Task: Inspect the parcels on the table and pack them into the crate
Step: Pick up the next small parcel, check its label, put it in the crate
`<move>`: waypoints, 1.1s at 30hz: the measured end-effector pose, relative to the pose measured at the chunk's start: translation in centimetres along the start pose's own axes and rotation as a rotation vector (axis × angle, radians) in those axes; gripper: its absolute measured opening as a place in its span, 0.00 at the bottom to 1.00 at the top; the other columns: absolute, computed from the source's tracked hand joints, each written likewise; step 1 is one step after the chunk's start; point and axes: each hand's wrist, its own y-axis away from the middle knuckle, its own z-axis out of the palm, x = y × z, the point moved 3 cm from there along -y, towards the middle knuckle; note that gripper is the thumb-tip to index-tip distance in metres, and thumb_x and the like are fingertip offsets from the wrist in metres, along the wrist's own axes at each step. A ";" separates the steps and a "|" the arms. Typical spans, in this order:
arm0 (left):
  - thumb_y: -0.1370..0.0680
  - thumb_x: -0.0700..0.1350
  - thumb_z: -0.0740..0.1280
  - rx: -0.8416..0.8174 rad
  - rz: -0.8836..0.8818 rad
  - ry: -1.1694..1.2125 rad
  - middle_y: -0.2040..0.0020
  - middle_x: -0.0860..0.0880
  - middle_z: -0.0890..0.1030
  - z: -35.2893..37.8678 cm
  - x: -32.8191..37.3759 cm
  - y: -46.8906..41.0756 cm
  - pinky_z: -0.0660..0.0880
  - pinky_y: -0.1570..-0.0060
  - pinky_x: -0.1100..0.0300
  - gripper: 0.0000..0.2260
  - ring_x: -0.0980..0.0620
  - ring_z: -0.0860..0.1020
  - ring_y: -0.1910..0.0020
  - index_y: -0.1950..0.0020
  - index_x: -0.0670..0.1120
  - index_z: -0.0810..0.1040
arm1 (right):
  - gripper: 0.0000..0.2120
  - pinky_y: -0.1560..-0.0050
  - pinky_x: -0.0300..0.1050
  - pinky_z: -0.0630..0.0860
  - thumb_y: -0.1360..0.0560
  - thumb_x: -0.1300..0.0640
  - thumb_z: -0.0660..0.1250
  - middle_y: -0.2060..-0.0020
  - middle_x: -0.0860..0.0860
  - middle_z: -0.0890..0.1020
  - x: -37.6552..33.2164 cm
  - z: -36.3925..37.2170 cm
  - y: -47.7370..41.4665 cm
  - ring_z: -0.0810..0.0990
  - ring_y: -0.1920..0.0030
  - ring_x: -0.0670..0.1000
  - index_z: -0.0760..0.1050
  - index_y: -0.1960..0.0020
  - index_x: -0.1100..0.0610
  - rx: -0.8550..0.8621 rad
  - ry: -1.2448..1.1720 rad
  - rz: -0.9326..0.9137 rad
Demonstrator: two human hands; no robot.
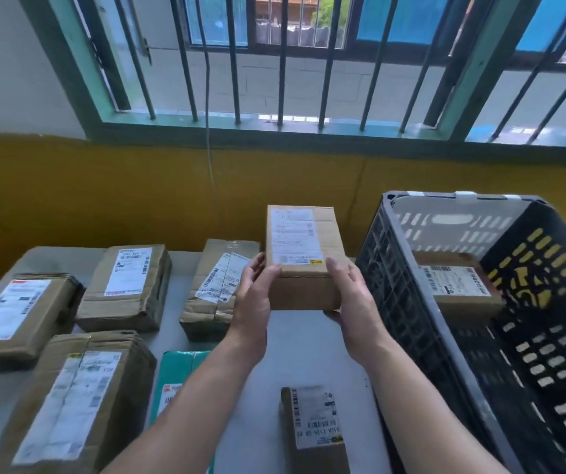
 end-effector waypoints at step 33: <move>0.25 0.55 0.74 -0.188 0.001 -0.108 0.43 0.42 0.85 -3.9 5.3 3.2 0.84 0.55 0.49 0.31 0.42 0.85 0.45 0.26 0.51 0.66 | 0.31 0.46 0.54 0.84 0.27 0.45 0.72 0.42 0.54 0.85 -2.3 3.9 2.6 0.86 0.43 0.56 0.68 0.26 0.49 -0.193 -0.039 -0.064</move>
